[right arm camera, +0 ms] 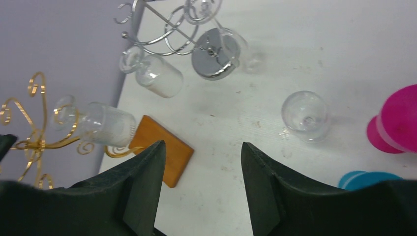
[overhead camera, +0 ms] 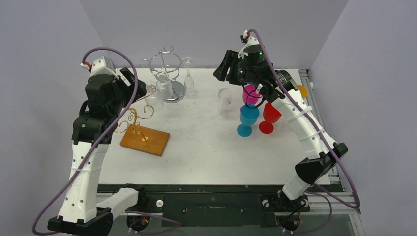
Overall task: Take the wine glass off the wine glass rack
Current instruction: Place the wine glass at the center of the board.
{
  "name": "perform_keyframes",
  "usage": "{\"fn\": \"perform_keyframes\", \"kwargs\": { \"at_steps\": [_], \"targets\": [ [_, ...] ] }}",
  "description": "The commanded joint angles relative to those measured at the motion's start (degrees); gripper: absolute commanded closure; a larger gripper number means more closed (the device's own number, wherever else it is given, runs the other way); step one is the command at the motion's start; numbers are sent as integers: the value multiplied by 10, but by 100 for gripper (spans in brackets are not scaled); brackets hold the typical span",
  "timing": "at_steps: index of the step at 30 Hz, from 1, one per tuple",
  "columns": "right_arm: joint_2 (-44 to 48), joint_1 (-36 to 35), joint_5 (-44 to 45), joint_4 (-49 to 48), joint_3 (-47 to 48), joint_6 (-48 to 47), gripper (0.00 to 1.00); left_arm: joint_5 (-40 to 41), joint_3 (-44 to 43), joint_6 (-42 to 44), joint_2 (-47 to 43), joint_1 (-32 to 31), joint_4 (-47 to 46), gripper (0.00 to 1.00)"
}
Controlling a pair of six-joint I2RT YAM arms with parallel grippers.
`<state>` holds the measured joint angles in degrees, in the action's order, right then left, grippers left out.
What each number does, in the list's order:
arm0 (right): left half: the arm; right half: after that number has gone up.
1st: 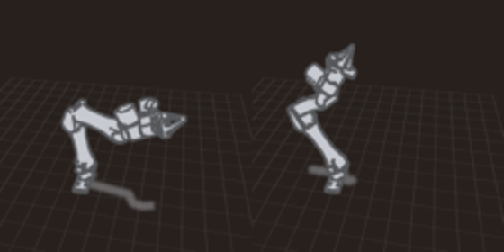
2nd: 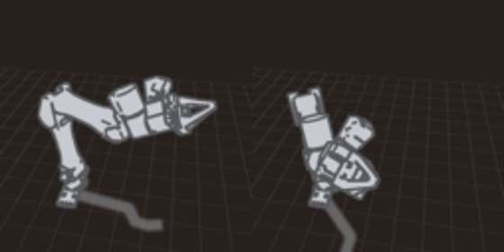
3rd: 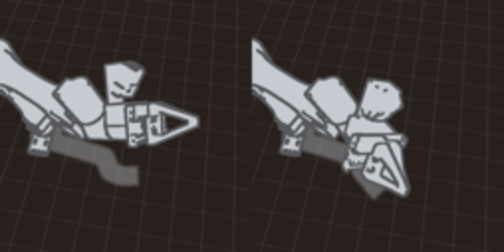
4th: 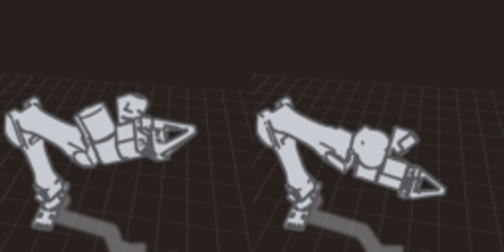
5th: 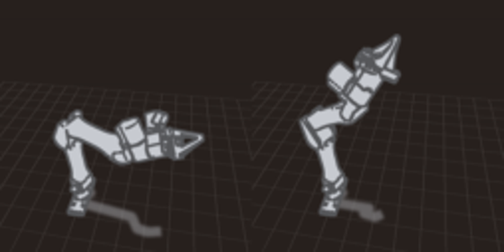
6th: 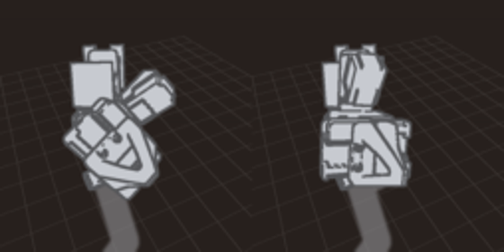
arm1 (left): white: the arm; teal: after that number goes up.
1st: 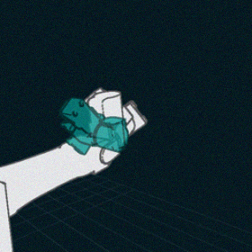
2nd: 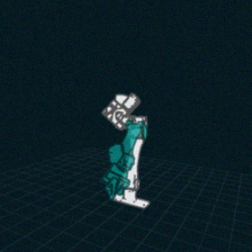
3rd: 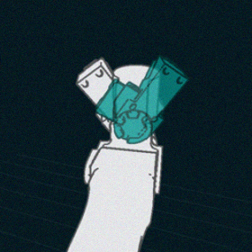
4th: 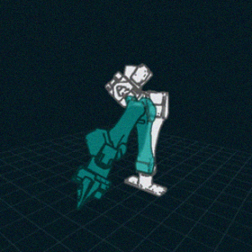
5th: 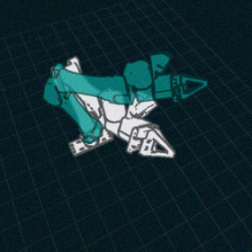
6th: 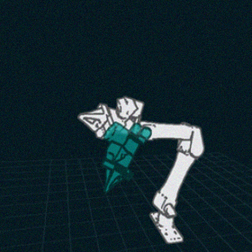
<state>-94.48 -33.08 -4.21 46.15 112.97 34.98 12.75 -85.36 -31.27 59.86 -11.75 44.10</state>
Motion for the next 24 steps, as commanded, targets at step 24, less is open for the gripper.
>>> {"fn": "perform_keyframes", "kwargs": {
  "at_steps": [24],
  "targets": [
    [53, -25, -100, -195, -101, 111, 47, -214, 47, -162, 69, 145, -120, 60]
  ]
}}
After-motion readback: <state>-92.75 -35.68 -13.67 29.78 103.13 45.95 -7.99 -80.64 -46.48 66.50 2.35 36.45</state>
